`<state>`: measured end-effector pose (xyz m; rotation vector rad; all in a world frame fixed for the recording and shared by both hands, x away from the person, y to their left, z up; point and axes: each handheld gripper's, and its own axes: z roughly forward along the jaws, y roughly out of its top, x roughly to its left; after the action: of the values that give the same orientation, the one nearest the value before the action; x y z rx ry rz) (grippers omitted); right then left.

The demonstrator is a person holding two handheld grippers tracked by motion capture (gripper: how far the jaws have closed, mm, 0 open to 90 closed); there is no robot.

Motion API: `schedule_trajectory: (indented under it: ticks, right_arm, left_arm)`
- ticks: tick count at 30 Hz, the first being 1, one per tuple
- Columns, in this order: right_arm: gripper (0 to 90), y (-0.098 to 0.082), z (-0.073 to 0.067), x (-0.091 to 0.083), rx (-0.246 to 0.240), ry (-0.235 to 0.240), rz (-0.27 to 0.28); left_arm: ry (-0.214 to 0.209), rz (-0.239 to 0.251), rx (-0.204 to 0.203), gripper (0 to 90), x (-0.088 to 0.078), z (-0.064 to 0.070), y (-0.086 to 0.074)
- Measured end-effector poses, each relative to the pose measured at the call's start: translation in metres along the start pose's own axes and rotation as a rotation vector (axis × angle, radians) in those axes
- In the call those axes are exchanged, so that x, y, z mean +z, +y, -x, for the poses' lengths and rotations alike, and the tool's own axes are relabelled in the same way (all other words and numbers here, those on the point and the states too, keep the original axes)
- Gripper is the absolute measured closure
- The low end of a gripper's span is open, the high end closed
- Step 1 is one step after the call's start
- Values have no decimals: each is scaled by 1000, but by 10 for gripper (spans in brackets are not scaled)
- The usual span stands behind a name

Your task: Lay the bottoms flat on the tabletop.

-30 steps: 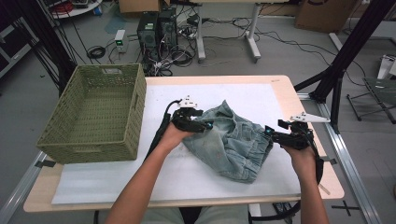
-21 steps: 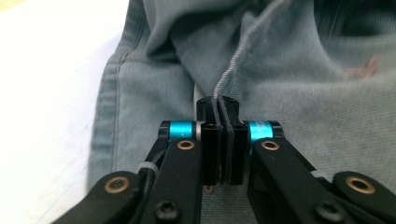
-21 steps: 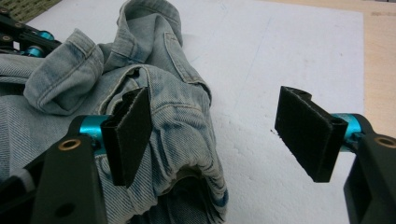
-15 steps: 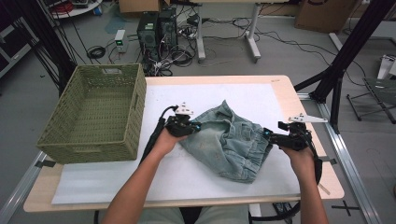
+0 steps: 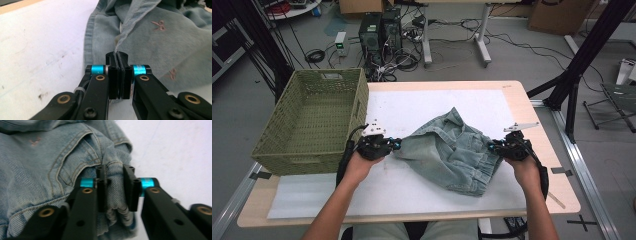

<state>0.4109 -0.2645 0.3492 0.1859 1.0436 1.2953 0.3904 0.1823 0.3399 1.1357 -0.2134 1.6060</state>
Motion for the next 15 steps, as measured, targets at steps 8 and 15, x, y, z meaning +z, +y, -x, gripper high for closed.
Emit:
schedule_trajectory:
  ticks: [8,15]
  right_arm:
    - [785,41,35,-5,18,-234,66]
    - [782,68,53,7,77,-305,99]
  left_arm:
    - [-31,-2,-21,879,-5,3,-11]
    - [-93,-15,-8,878,-1,10,-16]
